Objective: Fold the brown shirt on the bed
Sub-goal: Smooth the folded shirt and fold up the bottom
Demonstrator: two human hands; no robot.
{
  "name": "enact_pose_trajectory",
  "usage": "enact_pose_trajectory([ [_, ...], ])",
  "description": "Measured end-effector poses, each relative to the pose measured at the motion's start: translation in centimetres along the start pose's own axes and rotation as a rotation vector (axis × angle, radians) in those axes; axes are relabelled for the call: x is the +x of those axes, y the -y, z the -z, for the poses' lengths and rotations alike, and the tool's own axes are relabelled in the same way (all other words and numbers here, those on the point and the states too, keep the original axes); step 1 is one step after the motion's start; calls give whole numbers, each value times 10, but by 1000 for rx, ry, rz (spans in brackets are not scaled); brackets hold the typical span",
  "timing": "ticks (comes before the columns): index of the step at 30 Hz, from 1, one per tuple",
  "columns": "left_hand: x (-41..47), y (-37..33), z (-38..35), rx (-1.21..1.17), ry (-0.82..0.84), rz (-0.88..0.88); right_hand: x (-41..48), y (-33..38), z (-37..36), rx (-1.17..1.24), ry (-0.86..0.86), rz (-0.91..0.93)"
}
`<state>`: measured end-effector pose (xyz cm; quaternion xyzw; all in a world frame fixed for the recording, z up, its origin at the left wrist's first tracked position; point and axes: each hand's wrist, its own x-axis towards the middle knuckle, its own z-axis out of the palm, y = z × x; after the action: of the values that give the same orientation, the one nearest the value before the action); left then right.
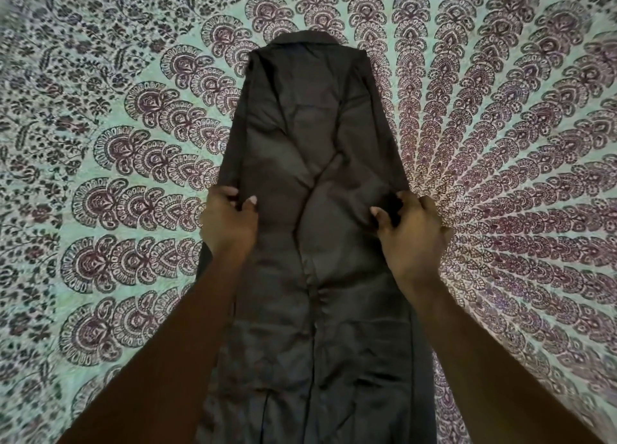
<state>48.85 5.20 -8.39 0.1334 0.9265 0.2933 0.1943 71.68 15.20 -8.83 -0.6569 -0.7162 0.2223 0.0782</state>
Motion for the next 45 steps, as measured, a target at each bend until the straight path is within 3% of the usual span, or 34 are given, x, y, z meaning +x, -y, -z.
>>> enact_pose_trajectory([
  [7,22,10,12,-43,13,-79,-5,8,9,148,-47,-214],
  [15,-12,20,33,161,101,-78,-22,3,18,108,18,-199],
  [21,-21,38,41,189,121,-261,-47,-19,25,105,26,-211],
  [24,-33,41,47,141,134,-234,-63,-27,28,142,34,-217],
  [28,-66,65,61,90,216,-189,-103,-37,27,144,184,-213],
  [34,-90,107,83,55,212,-198,-156,-63,27,282,28,-307],
  [45,-210,176,102,12,274,-96,-282,-94,25,261,224,-270],
])
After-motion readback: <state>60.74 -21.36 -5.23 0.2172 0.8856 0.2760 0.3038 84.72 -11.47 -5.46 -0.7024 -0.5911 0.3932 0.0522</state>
